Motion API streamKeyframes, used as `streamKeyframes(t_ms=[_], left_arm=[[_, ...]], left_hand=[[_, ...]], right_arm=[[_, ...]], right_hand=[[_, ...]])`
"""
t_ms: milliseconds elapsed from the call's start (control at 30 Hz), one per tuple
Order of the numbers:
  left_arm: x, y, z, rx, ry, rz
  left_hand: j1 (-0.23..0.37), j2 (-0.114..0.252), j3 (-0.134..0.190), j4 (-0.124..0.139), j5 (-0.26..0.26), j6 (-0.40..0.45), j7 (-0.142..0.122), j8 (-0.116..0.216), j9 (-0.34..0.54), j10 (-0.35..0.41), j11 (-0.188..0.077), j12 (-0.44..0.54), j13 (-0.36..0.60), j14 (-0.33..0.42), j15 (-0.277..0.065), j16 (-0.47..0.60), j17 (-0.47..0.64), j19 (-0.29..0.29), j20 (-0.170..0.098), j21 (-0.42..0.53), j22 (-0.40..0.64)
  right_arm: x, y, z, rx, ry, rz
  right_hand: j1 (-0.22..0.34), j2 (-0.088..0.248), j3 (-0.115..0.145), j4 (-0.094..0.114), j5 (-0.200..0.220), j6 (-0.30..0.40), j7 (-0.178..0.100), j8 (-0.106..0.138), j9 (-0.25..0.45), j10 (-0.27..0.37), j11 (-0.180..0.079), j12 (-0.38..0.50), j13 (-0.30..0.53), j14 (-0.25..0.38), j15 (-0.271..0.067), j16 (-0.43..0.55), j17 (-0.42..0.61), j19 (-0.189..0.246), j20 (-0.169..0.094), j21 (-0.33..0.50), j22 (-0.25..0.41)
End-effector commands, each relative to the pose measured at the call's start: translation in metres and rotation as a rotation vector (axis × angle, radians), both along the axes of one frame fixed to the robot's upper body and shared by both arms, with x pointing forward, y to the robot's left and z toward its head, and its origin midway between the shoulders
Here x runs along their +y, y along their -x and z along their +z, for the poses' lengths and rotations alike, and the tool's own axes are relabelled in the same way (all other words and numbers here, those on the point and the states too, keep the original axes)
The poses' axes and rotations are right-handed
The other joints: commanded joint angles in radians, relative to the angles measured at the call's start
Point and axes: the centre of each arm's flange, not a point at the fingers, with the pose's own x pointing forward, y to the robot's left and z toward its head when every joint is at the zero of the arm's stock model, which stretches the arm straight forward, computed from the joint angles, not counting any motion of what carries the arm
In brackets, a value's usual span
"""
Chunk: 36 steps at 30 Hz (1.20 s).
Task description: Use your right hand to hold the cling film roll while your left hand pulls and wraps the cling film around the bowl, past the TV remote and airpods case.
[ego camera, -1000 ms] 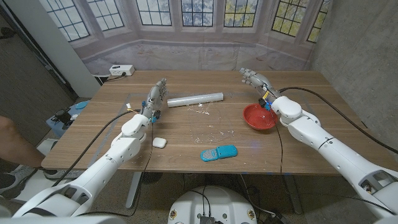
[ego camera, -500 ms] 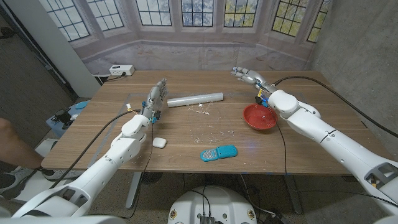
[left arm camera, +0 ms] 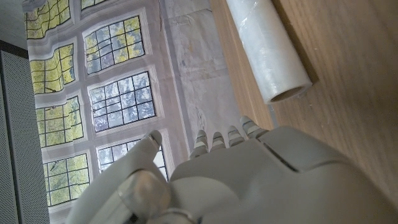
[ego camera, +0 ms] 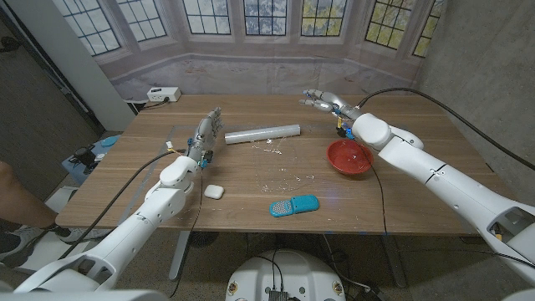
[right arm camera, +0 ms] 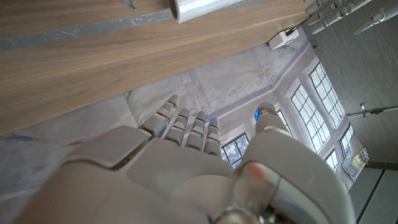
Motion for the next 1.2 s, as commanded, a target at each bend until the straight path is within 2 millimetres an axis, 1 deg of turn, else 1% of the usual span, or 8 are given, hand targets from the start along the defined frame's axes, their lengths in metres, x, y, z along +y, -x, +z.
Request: streamKeyframes(t_ms=[33,233,267,733,1033,1100,1133,1200], left_arm=[[0.005,0.004,-0.003,0.001,0.001,0.003],[0.003,0.004,-0.003,0.003,-0.003,-0.003],[0.003,0.004,-0.003,0.003,-0.004,-0.002],[0.002,0.009,-0.008,0.013,-0.007,0.005],[0.001,0.011,-0.010,0.023,-0.013,0.009],[0.001,0.011,-0.011,0.025,-0.012,0.010],[0.001,0.011,-0.011,0.026,-0.013,0.011],[0.001,0.011,-0.012,0.029,-0.011,0.012]], left_hand=[[0.013,-0.002,0.008,-0.005,0.000,-0.004,-0.001,-0.001,0.004,0.004,0.003,0.000,0.003,0.005,0.001,-0.004,0.002,0.003,-0.003,-0.004,0.005],[0.015,-0.002,0.011,-0.008,-0.001,-0.004,-0.001,-0.001,0.004,0.005,0.002,-0.001,0.003,0.005,0.001,-0.004,0.002,0.004,-0.003,-0.007,0.006],[0.016,-0.002,0.011,-0.009,-0.001,-0.004,-0.001,-0.001,0.004,0.005,0.003,-0.001,0.003,0.005,0.001,-0.004,0.002,0.005,-0.003,-0.007,0.006],[0.019,-0.001,0.018,-0.015,-0.003,-0.002,0.000,0.000,0.004,0.009,0.004,0.000,0.003,0.009,0.002,-0.004,0.002,0.009,-0.002,-0.014,0.006],[0.021,-0.001,0.021,-0.017,-0.003,-0.001,0.003,0.000,0.004,0.011,0.004,0.000,0.004,0.013,0.003,-0.003,0.002,0.013,-0.001,-0.016,0.006],[0.021,0.000,0.021,-0.018,-0.003,-0.001,0.002,0.000,0.004,0.012,0.004,0.000,0.004,0.014,0.003,-0.003,0.002,0.014,-0.001,-0.017,0.006],[0.021,0.000,0.022,-0.018,-0.003,0.000,0.002,0.000,0.004,0.012,0.004,0.000,0.004,0.014,0.003,-0.003,0.002,0.014,-0.001,-0.017,0.006],[0.022,0.000,0.023,-0.019,-0.003,0.000,0.002,0.000,0.004,0.012,0.004,0.000,0.004,0.015,0.003,-0.003,0.002,0.015,-0.001,-0.018,0.006]], right_arm=[[0.019,0.002,0.010,-0.026,0.142,-0.040],[0.024,0.005,0.017,-0.042,0.215,-0.066],[0.025,0.006,0.018,-0.044,0.228,-0.071],[0.045,0.005,0.031,-0.090,0.437,-0.118],[0.061,-0.002,0.037,-0.115,0.572,-0.133],[0.063,-0.004,0.038,-0.117,0.601,-0.135],[0.064,-0.005,0.038,-0.117,0.612,-0.136],[0.065,-0.007,0.039,-0.117,0.630,-0.141]], right_hand=[[0.018,-0.003,0.003,-0.009,0.008,-0.008,-0.002,-0.003,0.003,-0.008,-0.009,-0.006,0.001,-0.006,-0.060,-0.003,-0.001,-0.001,0.013,0.000,0.005],[0.037,-0.006,0.010,-0.015,0.010,-0.022,-0.009,-0.005,0.003,-0.023,-0.019,-0.010,0.000,-0.012,-0.063,-0.003,-0.002,-0.010,0.021,0.000,0.004],[0.047,-0.007,0.014,-0.018,0.011,-0.024,-0.010,-0.004,0.003,-0.030,-0.026,-0.011,0.000,-0.014,-0.063,-0.003,-0.003,-0.011,0.023,0.001,0.004],[0.085,-0.019,0.025,-0.025,0.011,-0.043,-0.015,-0.004,0.002,-0.043,-0.031,-0.010,-0.002,-0.021,-0.066,-0.004,-0.005,-0.022,0.043,0.001,0.004],[0.108,-0.027,0.031,-0.028,0.009,-0.045,-0.018,-0.001,0.002,-0.042,-0.040,-0.007,-0.002,-0.013,-0.072,0.000,-0.006,-0.022,0.048,0.003,0.004],[0.117,-0.031,0.034,-0.029,0.008,-0.044,-0.022,0.000,0.002,-0.042,-0.047,-0.007,-0.002,-0.010,-0.076,0.001,-0.006,-0.023,0.048,0.003,0.004],[0.127,-0.035,0.036,-0.029,0.007,-0.041,-0.035,0.003,0.002,-0.041,-0.052,-0.006,-0.003,-0.008,-0.079,0.001,-0.007,-0.023,0.049,0.003,0.004],[0.136,-0.039,0.039,-0.029,0.006,-0.043,-0.041,0.003,0.002,-0.042,-0.056,-0.006,-0.003,-0.002,-0.082,0.003,-0.007,-0.024,0.050,0.004,0.004]])
